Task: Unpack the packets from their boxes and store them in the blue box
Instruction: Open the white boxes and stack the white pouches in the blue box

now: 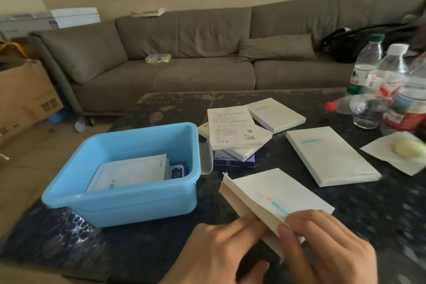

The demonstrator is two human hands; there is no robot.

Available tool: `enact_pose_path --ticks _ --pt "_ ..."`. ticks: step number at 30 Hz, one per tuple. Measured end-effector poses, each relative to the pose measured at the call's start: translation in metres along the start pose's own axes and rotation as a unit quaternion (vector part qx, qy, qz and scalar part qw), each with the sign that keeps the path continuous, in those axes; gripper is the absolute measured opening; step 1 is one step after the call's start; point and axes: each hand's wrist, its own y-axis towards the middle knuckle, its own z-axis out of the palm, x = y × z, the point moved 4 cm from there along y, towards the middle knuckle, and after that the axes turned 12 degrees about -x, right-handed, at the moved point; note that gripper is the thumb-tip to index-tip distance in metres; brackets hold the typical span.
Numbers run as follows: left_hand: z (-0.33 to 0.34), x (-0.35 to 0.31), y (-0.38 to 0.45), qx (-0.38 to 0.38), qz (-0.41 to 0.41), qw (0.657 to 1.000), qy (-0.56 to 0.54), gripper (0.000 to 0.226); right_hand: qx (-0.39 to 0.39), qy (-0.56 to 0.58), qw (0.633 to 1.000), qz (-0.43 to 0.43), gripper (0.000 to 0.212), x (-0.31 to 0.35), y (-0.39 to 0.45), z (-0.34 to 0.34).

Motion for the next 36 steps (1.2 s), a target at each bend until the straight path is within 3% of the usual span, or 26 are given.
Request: enact_pose_path --ticks 5,9,15,19,21,23,25,28,30,32,34,36 --pt "0.003 -0.003 0.004 -0.023 0.048 0.997 0.047 0.03 0.007 0.0 1.0 -0.008 0.041 -0.002 -0.001 -0.001" --pt "-0.002 -0.002 0.0 -0.099 0.073 0.988 0.093 0.029 0.015 0.01 1.0 -0.013 0.036 -0.005 -0.003 -0.002" --pt "-0.022 -0.005 -0.015 -0.171 0.111 0.976 0.074 0.027 0.016 0.017 1.0 -0.005 0.031 -0.006 -0.007 -0.004" --pt "-0.038 0.007 -0.044 -0.191 0.072 0.978 0.033 0.014 0.039 0.027 0.999 0.0 0.03 -0.008 -0.01 -0.005" --pt "-0.05 0.011 -0.053 -0.197 0.005 0.98 -0.025 0.024 0.066 0.017 0.997 -0.028 0.03 -0.008 -0.016 -0.002" --pt "-0.066 0.011 -0.064 -0.243 -0.011 0.969 -0.052 0.027 0.096 0.004 0.994 -0.055 0.028 -0.007 -0.022 0.001" --pt "-0.082 0.015 -0.077 -0.284 0.001 0.957 -0.065 0.015 0.141 -0.013 0.987 -0.079 0.03 -0.005 -0.029 0.007" --pt "-0.096 0.027 -0.082 -0.289 -0.019 0.947 -0.138 0.003 0.218 -0.016 0.971 -0.1 0.036 0.0 -0.033 0.015" --pt "-0.1 0.03 -0.08 -0.339 -0.063 0.911 -0.225 0.023 0.258 -0.014 0.962 -0.09 0.044 0.007 -0.029 0.015" --pt "-0.102 0.03 -0.076 -0.393 -0.132 0.851 -0.323 0.04 0.294 -0.018 0.952 -0.082 0.039 0.007 -0.025 0.014" --pt "-0.105 0.032 -0.075 -0.442 -0.171 0.8 -0.368 0.046 0.365 -0.028 0.929 0.057 0.027 0.008 -0.007 0.015" --pt "-0.114 0.033 -0.074 -0.485 -0.176 0.783 -0.347 0.039 0.459 0.036 0.865 0.199 0.05 0.014 0.008 0.005"
